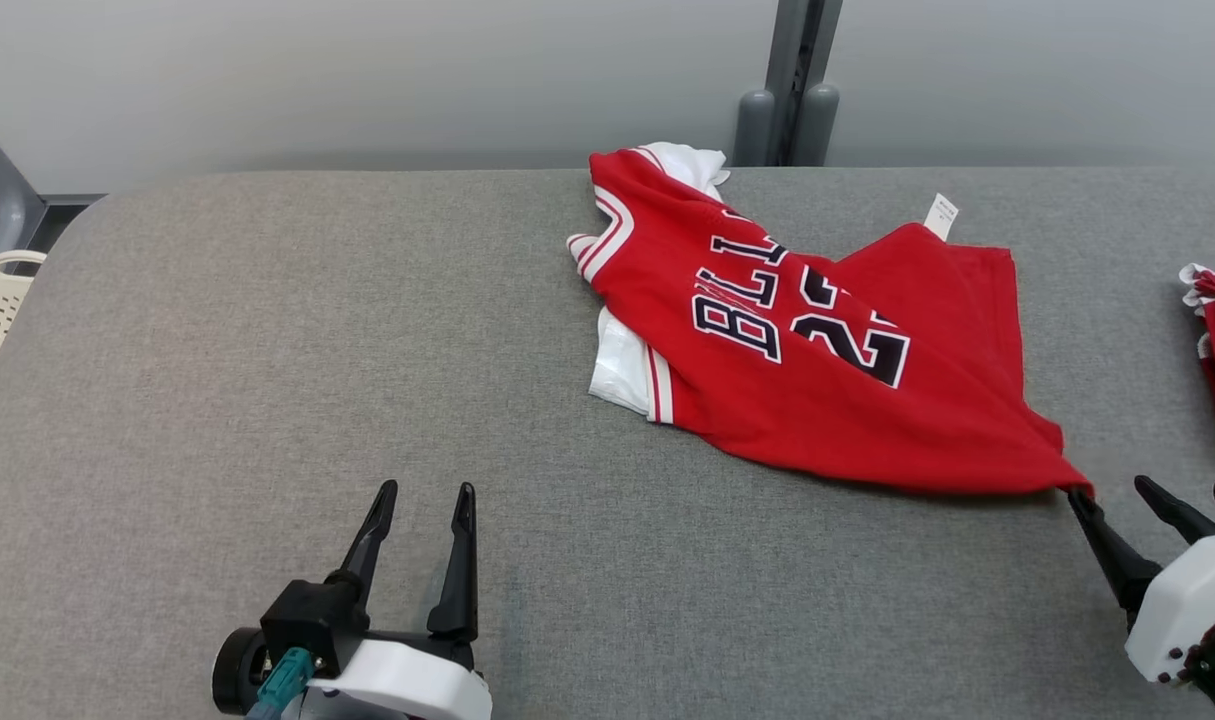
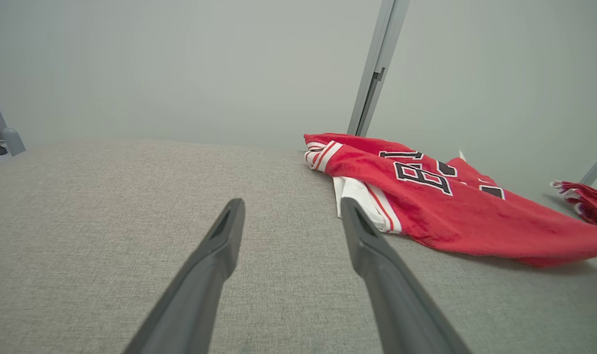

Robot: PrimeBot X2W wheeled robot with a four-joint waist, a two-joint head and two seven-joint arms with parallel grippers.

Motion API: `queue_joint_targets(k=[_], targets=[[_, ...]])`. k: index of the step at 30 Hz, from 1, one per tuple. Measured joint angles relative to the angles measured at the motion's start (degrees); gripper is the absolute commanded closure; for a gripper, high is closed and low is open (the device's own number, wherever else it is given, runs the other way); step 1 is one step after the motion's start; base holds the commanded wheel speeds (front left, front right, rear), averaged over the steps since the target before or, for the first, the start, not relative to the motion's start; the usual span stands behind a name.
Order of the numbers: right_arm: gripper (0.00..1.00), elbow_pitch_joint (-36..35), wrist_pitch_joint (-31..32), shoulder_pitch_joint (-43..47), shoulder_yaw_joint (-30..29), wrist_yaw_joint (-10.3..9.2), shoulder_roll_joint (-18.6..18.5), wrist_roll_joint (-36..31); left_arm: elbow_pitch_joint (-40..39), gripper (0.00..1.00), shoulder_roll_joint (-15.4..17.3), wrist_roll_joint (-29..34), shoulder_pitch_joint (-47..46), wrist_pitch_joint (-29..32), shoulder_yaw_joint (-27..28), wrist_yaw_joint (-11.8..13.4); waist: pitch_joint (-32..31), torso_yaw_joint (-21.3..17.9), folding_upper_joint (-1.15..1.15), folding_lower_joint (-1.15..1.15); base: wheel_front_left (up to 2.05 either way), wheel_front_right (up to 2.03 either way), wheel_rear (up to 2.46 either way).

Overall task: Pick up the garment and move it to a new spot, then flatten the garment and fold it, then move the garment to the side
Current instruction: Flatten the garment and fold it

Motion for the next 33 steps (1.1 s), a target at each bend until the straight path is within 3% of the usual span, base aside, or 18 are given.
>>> queue_joint_targets(k=[8,16,25,33], targets=[[0.0,-3.1,-5.3,3.9,-6.3,0.01,2.7,-2.7,0.5,0.0,0.0,0.4,0.7,0.0,0.1,-0.2,-1.0,-2.4,0.0,0.0,0.0,0.0,0.0],[0.0,-8.2,-14.5,5.7,-14.2,0.0,10.4,-10.3,4.5,0.0,0.0,1.0,-1.4,0.0,-1.1,-2.1,-2.5,-4.4,0.0,0.0,0.0,0.0,0.0],[0.0,-10.5,-18.1,8.5,-19.7,0.0,19.8,-17.4,15.8,0.0,0.0,-2.3,-10.2,0.0,-3.1,-3.9,-2.9,-7.3,0.0,0.0,0.0,0.0,0.0],[0.0,-11.0,-18.7,7.2,-17.0,0.0,22.3,-19.2,29.9,0.0,0.0,-5.2,-21.4,2.5,-3.8,-5.1,-0.5,-11.4,0.0,0.0,0.0,0.0,0.0]])
